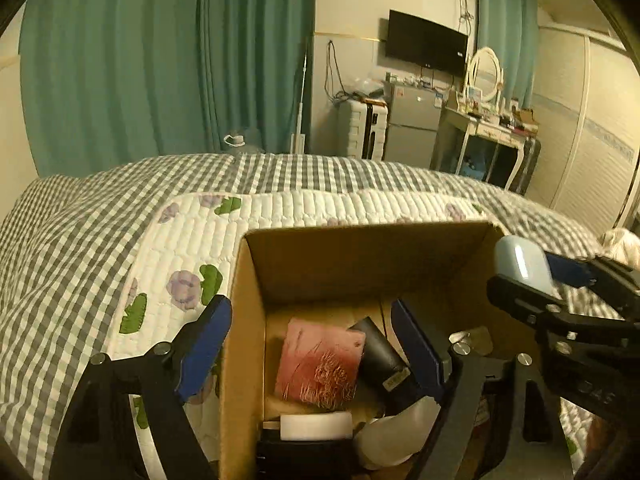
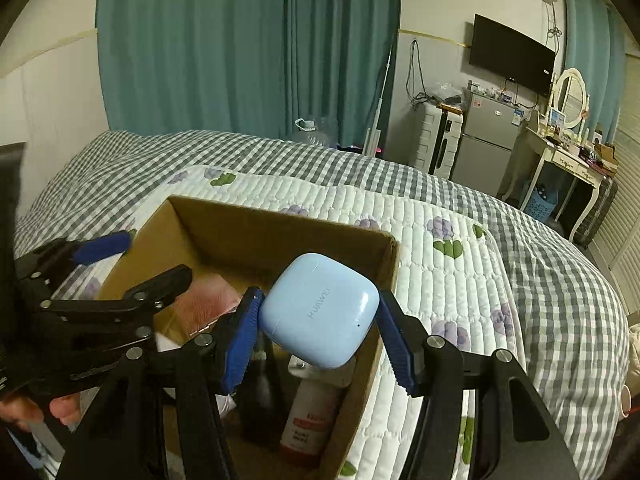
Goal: Organize rigid objects
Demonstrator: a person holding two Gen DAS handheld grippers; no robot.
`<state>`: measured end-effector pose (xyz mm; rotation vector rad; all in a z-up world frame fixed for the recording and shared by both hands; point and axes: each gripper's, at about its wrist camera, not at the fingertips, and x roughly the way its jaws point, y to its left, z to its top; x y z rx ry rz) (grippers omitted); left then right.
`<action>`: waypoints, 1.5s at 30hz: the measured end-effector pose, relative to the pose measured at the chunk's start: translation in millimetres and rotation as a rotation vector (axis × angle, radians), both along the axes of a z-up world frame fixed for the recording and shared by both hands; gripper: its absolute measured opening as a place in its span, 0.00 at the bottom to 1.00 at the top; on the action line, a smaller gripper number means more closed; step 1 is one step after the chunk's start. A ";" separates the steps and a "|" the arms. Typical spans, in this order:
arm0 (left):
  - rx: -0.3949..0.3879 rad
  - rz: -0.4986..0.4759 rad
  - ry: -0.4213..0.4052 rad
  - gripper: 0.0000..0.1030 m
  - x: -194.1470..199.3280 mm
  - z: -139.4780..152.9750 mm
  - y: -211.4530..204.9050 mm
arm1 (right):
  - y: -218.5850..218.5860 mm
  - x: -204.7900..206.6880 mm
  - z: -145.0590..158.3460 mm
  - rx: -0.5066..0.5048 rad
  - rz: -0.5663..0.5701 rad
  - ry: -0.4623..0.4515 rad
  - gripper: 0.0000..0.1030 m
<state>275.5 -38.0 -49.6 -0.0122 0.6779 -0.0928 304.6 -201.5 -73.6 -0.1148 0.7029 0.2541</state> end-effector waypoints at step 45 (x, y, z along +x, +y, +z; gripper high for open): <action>0.040 -0.002 -0.218 1.00 -233.9 53.6 27.6 | -20.3 -242.0 49.3 0.050 -0.255 -0.266 1.00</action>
